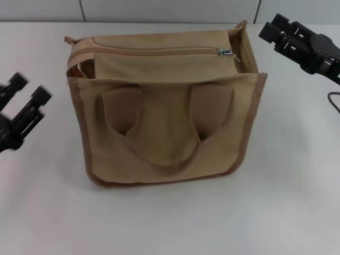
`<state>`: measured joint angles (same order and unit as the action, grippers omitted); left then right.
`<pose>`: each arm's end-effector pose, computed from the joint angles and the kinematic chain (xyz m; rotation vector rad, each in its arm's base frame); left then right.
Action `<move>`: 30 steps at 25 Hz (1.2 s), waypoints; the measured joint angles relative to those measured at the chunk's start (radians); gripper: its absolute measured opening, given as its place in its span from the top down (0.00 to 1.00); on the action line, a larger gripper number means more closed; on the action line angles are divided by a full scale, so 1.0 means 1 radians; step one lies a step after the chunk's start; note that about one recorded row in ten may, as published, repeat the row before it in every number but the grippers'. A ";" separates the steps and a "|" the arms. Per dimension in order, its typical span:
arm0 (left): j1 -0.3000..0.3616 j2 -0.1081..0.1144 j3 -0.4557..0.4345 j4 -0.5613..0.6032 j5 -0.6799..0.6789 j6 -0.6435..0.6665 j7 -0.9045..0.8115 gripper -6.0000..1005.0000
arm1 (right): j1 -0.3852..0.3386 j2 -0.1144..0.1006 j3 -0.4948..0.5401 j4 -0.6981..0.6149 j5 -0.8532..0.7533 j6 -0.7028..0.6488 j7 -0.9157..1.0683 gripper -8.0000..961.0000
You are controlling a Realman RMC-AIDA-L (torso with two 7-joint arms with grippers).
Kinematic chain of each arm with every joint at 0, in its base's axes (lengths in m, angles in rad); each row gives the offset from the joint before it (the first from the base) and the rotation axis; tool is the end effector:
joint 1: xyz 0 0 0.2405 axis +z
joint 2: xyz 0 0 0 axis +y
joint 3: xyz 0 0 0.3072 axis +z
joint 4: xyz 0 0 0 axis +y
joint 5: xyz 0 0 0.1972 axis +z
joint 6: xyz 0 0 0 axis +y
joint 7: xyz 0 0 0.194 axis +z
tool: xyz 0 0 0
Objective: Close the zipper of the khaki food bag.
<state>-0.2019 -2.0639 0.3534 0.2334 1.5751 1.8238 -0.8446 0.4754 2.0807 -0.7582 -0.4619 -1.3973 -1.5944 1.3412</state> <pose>-0.3369 0.2607 -0.0030 -1.9225 -0.5676 -1.2525 0.2402 0.3692 -0.0276 -2.2843 0.7450 1.3824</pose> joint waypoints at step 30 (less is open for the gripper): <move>-0.112 0.012 0.219 0.190 0.539 0.085 0.046 0.23 | -0.027 0.004 -0.328 0.067 -0.323 -0.149 -0.483 0.20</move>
<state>-0.3135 -2.0523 0.5725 0.4236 2.1140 1.9089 -0.7987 0.4481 2.0846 -1.0865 -0.3950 -1.7206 -1.7438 0.8582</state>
